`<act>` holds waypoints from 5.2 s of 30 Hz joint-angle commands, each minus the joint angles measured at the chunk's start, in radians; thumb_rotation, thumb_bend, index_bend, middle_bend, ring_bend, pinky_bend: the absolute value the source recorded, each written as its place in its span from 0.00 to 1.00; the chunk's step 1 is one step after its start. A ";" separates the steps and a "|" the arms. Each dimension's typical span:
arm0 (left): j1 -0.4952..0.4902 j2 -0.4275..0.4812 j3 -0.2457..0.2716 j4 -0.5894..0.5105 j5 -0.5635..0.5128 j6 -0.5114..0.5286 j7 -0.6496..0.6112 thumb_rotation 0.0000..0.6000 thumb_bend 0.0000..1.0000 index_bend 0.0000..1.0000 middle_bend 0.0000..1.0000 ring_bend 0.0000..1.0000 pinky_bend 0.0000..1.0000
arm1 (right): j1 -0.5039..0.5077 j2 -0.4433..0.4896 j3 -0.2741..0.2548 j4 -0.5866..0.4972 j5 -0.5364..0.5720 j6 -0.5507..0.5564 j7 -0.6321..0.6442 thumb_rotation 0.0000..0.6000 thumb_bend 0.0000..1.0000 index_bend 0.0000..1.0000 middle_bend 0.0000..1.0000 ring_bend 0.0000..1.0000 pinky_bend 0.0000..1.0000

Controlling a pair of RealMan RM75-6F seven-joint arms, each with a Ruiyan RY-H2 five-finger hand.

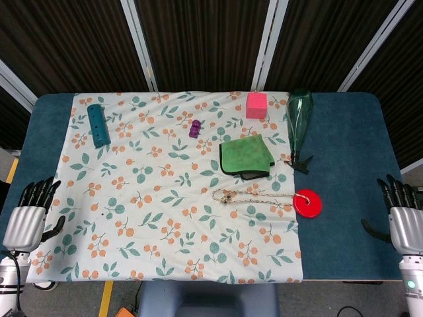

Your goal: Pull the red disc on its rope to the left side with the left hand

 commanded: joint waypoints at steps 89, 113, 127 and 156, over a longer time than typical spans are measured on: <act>-0.863 -0.556 -0.095 0.339 -0.347 -0.821 0.343 1.00 0.45 0.50 0.00 0.00 0.05 | 0.000 0.033 0.059 0.062 0.123 -0.057 0.100 1.00 0.34 0.00 0.00 0.00 0.00; -0.680 -0.235 0.000 0.081 -0.383 -0.481 0.415 1.00 0.78 0.86 0.01 0.00 0.08 | 0.018 0.031 0.062 0.025 0.119 -0.064 0.050 1.00 0.34 0.00 0.00 0.00 0.00; -0.277 0.074 -0.013 0.148 -0.561 -0.139 0.158 1.00 0.82 0.88 0.08 0.00 0.10 | 0.035 0.012 0.055 0.029 0.108 -0.068 0.007 1.00 0.34 0.00 0.00 0.00 0.00; -0.299 -0.145 -0.010 0.272 -0.172 -0.192 -0.090 1.00 0.57 0.42 0.14 0.03 0.16 | 0.017 0.001 0.040 0.046 0.100 -0.059 0.048 1.00 0.34 0.00 0.00 0.00 0.00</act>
